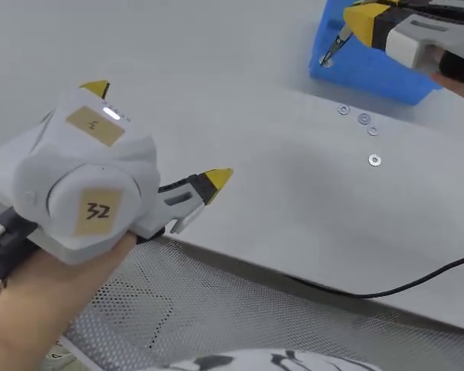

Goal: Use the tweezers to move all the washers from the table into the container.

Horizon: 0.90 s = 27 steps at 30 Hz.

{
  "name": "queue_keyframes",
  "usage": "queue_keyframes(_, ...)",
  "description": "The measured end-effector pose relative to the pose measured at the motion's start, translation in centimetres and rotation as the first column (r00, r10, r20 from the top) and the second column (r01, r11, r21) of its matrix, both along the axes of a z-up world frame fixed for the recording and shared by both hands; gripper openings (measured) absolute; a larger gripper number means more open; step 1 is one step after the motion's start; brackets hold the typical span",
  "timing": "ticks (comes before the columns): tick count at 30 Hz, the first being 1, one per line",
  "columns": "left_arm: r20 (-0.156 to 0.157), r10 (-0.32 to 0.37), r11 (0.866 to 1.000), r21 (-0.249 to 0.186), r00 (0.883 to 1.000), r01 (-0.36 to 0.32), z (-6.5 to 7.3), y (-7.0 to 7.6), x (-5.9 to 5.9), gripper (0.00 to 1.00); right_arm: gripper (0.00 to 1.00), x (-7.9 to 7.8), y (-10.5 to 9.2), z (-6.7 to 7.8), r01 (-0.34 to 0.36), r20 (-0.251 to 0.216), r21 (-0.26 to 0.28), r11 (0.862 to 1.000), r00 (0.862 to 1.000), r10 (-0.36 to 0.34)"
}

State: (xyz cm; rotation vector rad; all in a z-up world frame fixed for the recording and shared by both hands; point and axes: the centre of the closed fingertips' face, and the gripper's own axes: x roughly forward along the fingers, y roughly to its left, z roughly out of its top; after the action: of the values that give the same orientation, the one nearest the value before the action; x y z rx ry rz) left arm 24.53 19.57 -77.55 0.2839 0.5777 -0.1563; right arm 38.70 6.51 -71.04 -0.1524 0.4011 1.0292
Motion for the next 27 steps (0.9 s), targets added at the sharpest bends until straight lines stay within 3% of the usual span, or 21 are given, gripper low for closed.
queue_keyframes(8, -0.011, -0.007, 1.0, 0.009, 1.0, 0.007, -0.3, -0.1, 0.0, 0.96, 0.0, 2.1, -0.3, 0.7, 0.066, 0.037, 0.014, 0.998, 0.997, -0.067)
queue_keyframes(12, -0.016, -0.008, 1.0, 0.01, 1.0, 0.009, -0.4, -0.1, 0.0, 0.96, 0.0, 3.3, -0.4, -0.2, 0.103, 0.089, -0.021, 0.995, 0.991, -0.1)
queue_keyframes(20, -0.025, -0.016, 1.0, 0.023, 1.0, 0.017, -0.7, -0.1, 0.0, 0.95, 0.0, 4.6, -0.2, -3.7, 0.142, 0.022, -0.008, 0.99, 0.99, -0.142)
queue_keyframes(27, -0.032, -0.018, 0.999, 0.028, 0.999, 0.018, -0.8, -0.1, -0.1, 0.95, 0.0, 5.4, -0.1, -5.3, 0.164, 0.009, -0.03, 0.986, 0.986, -0.164)
